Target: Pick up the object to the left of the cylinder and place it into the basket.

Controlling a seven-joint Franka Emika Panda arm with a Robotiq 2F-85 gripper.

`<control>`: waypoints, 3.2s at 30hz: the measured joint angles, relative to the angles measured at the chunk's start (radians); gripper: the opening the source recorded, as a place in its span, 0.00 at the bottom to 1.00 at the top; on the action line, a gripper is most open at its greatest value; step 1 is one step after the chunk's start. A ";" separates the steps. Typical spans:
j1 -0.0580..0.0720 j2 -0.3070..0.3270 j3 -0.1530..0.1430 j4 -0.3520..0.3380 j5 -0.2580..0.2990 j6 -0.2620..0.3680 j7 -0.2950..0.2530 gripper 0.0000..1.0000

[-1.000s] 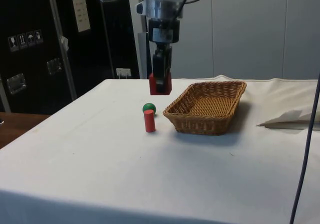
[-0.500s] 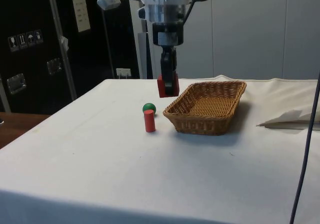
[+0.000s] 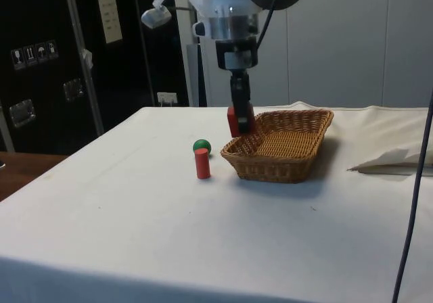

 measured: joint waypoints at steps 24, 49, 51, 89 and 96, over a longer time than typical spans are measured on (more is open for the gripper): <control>-0.019 -0.107 -0.110 -0.127 -0.099 0.030 -0.090 0.00; -0.021 -0.021 -0.222 -0.177 -0.124 0.223 -0.227 0.00; -0.021 0.007 -0.232 -0.181 -0.123 0.252 -0.241 0.00; -0.021 0.169 -0.250 -0.185 -0.075 0.411 -0.305 1.00; -0.021 0.154 -0.251 -0.180 -0.075 0.408 -0.305 1.00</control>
